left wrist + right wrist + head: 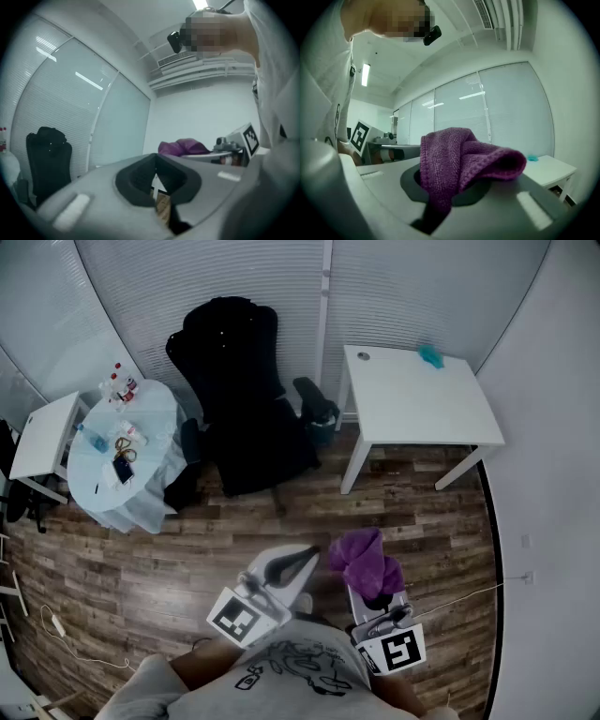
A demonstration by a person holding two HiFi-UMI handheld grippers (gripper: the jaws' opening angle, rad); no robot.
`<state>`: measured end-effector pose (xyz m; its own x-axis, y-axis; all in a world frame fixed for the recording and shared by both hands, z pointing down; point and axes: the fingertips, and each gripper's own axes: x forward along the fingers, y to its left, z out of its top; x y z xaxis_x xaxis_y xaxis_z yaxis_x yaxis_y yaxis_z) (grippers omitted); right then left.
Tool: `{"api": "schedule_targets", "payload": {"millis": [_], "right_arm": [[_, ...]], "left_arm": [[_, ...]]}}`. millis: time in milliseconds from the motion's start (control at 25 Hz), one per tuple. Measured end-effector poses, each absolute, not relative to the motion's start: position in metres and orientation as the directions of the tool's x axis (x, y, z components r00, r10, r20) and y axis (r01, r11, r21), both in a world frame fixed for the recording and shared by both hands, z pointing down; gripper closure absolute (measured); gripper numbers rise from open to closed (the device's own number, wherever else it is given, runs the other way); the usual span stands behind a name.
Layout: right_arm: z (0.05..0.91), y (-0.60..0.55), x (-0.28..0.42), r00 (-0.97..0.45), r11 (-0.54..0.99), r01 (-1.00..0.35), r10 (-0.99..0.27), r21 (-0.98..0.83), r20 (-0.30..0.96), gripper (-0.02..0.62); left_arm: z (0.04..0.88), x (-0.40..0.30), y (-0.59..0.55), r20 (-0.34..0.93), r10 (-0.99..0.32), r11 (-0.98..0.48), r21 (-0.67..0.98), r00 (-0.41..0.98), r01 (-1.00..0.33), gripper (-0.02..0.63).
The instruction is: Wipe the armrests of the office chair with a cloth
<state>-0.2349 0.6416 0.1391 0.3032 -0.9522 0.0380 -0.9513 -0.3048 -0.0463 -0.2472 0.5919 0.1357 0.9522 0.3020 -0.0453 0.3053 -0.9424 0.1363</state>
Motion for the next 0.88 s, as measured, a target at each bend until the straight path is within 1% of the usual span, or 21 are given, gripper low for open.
{"api": "schedule_targets", "payload": {"millis": [240, 400, 520, 760, 880], "right_arm": [[0.150, 0.643, -0.232, 0.294, -0.297, -0.952, -0.955, -0.076, 0.043, 0.555], [0.145, 0.637, -0.218, 0.288, -0.285, -0.952, -0.958, -0.107, -0.005, 0.555], [0.144, 0.625, -0.206, 0.289, -0.286, -0.952, -0.957, -0.105, -0.013, 0.557], [0.150, 0.584, -0.176, 0.241, -0.237, -0.962, -0.970, -0.136, -0.015, 0.558], [0.147, 0.556, -0.149, 0.237, -0.235, -0.966, -0.971, -0.109, -0.008, 0.558]], "left_arm": [[0.141, -0.236, 0.598, -0.051, 0.308, -0.941, 0.130, 0.950, 0.312, 0.603], [0.142, -0.228, 0.589, -0.049, 0.294, -0.945, 0.137, 0.955, 0.298, 0.604], [0.147, -0.220, 0.572, -0.041, 0.284, -0.949, 0.134, 0.958, 0.287, 0.604], [0.155, -0.179, 0.532, -0.057, 0.274, -0.949, 0.144, 0.960, 0.280, 0.603], [0.152, -0.151, 0.506, -0.073, 0.276, -0.947, 0.152, 0.958, 0.284, 0.604]]}}
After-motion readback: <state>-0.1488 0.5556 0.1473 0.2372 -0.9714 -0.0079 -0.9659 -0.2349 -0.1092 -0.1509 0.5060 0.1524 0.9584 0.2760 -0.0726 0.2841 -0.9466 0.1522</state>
